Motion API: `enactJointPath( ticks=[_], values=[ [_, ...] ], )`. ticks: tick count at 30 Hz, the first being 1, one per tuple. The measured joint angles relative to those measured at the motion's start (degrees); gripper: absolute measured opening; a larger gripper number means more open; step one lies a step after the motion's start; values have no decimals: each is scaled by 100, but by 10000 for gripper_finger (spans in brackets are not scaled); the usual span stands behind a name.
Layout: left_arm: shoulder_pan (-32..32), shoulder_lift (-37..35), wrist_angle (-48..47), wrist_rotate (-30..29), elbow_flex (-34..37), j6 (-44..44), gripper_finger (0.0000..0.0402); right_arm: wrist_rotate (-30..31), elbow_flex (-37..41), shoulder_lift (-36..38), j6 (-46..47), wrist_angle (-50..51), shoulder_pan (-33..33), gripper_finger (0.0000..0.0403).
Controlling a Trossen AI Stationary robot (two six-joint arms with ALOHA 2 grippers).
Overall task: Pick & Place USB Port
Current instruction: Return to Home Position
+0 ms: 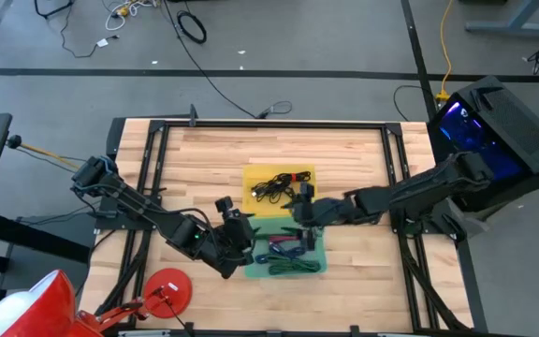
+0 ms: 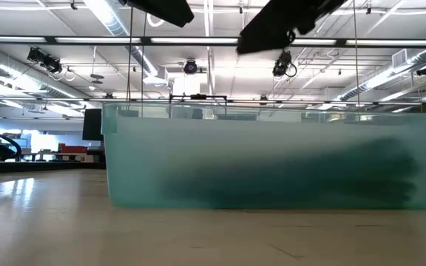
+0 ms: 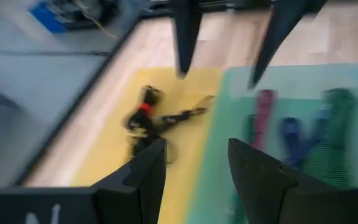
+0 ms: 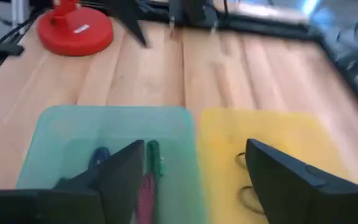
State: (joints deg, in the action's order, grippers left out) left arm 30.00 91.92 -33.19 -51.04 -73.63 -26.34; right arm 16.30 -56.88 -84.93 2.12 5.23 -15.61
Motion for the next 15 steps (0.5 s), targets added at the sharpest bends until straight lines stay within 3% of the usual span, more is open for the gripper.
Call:
enactJointPath(
  ticks=[3, 10, 15],
  values=[
    [20, -67, -438, -513, 2, 50, 177, 221, 0, 469, -248, 235, 1, 287],
    [357, -693, -2412, -1432, 0, -1606, 177, 1160, 1, 1833, 128, 1802, -26, 290],
    [822, -1176, -3261, -2247, 428, -2689, 177, 1728, 590, 2982, 200, 1650, -198, 290]
  ],
)
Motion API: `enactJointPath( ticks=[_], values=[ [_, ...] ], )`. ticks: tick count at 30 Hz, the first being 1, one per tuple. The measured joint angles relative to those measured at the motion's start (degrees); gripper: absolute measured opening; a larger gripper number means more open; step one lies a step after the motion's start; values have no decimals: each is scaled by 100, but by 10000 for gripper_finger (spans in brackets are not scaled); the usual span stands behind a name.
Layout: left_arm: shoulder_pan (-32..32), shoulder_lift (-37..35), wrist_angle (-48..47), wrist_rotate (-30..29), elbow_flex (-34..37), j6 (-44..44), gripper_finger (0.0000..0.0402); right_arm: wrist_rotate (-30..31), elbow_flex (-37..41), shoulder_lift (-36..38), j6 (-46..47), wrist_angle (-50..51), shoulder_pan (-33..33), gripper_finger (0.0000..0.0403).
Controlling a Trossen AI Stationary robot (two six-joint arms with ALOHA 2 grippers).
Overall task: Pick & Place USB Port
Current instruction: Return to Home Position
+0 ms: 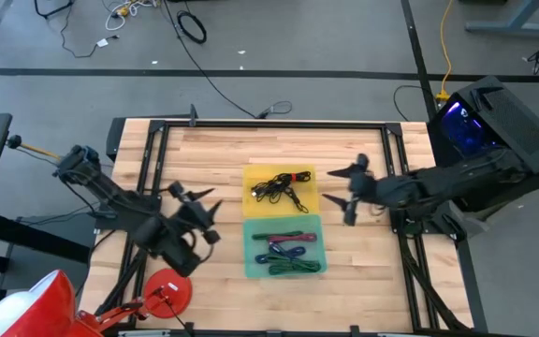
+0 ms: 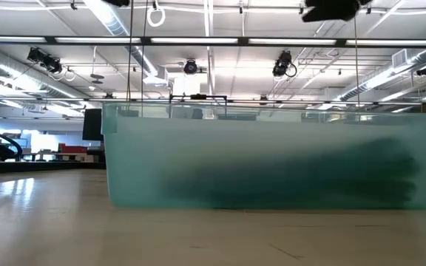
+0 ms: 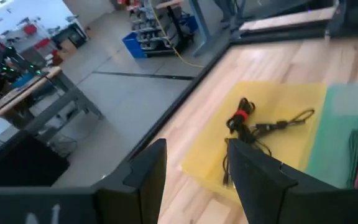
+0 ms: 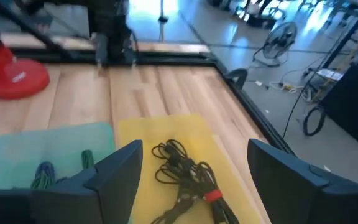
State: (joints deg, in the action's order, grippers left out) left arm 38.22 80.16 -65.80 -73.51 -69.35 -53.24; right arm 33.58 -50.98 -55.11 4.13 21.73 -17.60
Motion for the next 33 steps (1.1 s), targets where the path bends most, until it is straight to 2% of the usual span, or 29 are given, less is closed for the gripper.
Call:
enactJointPath(
  ticks=[8, 12, 16, 20, 25, 27, 28, 30, 33],
  values=[
    [707, -1344, 30, -165, 1998, -1925, 177, 27, 1831, 2092, 592, -775, -200, 290],
    [877, -1968, 202, -985, 2828, -2321, 177, 43, 2311, 2985, 459, -1176, -226, 291],
    [899, -2543, 338, -1435, 3475, -2884, 177, -128, 2687, 3630, 294, -1243, -233, 291],
    [900, -2880, 506, -1505, 4028, -2975, 177, -77, 2958, 4097, 266, -969, -233, 291],
    [1001, -3206, 1065, -1503, 5033, -3722, 177, 21, 3495, 4584, 428, -1033, -233, 291],
    [1105, -3279, 1604, -1421, 5419, -3781, 177, -16, 3755, 4729, 424, -1284, -233, 291],
    [1152, -3280, 2255, -1466, 5614, -3683, 177, -15, 3882, 4802, 455, -1295, -233, 291],
    [1172, -3251, 2945, -1331, 5843, -3180, 177, -15, 4108, 4897, 546, -1450, -233, 291],
    [1194, -3266, 3436, -1061, 5959, -2376, 177, 3, 4331, 4985, 582, -1515, -233, 291]
  ],
)
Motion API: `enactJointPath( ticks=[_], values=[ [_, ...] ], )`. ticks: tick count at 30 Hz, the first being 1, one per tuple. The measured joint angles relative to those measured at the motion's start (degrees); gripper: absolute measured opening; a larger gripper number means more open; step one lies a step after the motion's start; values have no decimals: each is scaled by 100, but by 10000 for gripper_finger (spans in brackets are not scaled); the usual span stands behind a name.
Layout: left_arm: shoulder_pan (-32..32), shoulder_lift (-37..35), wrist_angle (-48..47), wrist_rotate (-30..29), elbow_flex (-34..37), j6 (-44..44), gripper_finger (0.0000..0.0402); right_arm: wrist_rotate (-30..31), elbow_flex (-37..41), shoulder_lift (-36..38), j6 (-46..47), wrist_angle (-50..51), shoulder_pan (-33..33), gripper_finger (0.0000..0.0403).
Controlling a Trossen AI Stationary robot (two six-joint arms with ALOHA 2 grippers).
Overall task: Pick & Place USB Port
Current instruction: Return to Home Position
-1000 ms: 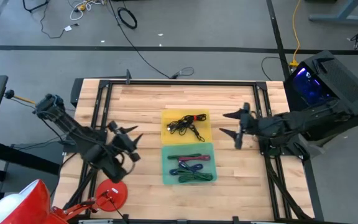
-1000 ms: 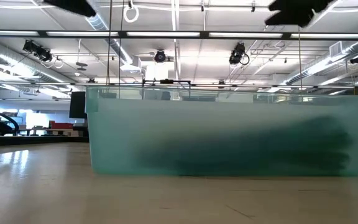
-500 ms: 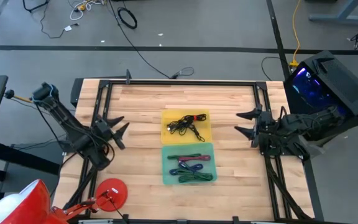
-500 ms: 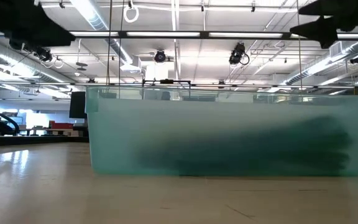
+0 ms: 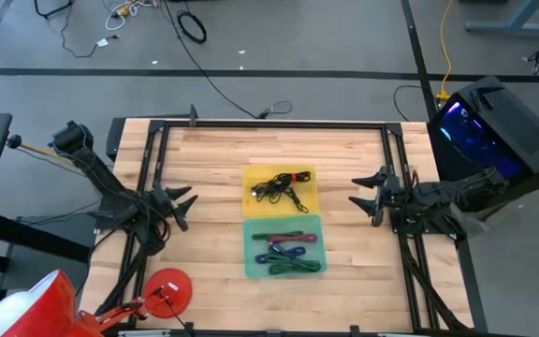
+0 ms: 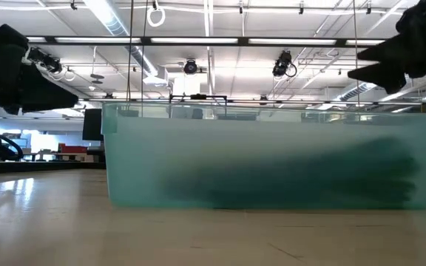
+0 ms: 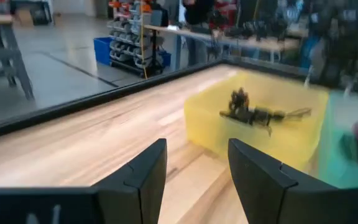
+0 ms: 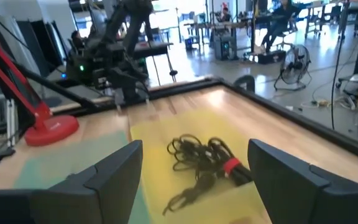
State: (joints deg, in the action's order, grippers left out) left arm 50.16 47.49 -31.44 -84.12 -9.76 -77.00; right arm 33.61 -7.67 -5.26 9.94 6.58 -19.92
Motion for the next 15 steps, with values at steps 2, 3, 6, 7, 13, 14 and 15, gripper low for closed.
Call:
enactJointPath(
  ticks=[2, 3, 6, 7, 13, 14, 15],
  values=[
    [-7, 1, 9, 140, 2, 320, 177, -3, 106, 5, 57, -1, 0, 291],
    [-17, 2, 5, 144, 2, 424, 177, -10, 141, 5, 87, 10, 0, 291],
    [-51, 8, 29, 302, 2, 420, 177, -1, 186, 3, 135, 221, 0, 291],
    [-53, 8, 41, 452, 4, 418, 177, -7, 187, -3, 104, 392, 0, 291],
    [-49, 8, 72, 1691, 9, 419, 177, -681, 191, -114, 312, 862, -5, 291],
    [-49, 8, 74, 1935, 9, 421, 177, -714, 191, -122, 313, 855, -7, 291],
    [-49, 8, 76, 2175, 9, 421, 177, -756, 189, -134, 313, 853, -4, 291]
  ],
)
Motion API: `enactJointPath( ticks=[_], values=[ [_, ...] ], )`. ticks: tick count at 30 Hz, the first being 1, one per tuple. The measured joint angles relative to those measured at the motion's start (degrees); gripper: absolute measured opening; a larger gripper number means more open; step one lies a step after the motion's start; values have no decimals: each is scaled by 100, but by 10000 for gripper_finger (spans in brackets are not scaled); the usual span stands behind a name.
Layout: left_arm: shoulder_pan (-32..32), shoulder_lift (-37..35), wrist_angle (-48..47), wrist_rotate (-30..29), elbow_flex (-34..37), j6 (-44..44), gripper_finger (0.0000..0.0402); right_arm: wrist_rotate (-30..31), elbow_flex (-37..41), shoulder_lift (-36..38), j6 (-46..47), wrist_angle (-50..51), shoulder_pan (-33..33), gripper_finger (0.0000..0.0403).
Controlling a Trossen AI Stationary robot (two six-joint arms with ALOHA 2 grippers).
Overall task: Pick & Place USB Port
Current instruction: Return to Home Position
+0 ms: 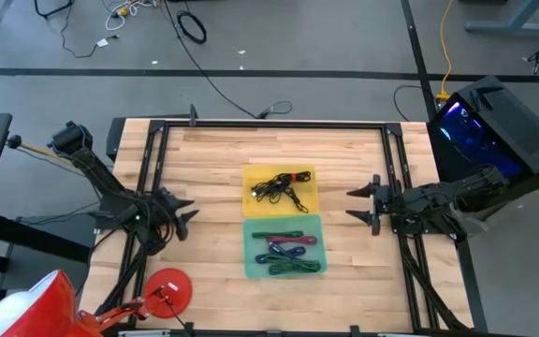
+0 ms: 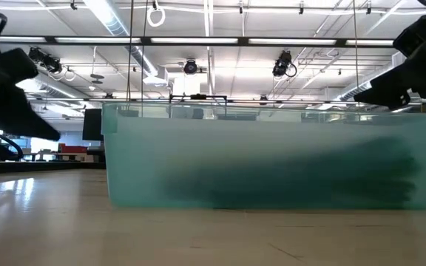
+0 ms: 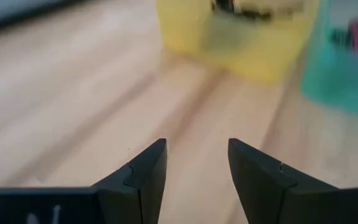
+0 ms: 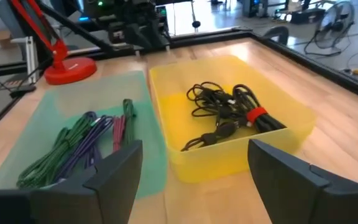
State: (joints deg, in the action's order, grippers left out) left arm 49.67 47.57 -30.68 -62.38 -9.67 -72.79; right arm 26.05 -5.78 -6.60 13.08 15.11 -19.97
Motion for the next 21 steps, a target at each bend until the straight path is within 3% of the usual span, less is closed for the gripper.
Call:
enactJointPath(
  ticks=[7, 13, 21],
  values=[
    [0, 0, 5, 1676, 0, -2, 177, -108, -2, -6, -2, -6, 0, 291],
    [-35, -109, 17, 2708, 0, 0, 177, -108, -4, -6, -4, -6, 0, 291],
    [-118, -1512, 36, 3412, 2, 0, 177, -156, -4, 147, -5, -63, 19, 291]
  ],
)
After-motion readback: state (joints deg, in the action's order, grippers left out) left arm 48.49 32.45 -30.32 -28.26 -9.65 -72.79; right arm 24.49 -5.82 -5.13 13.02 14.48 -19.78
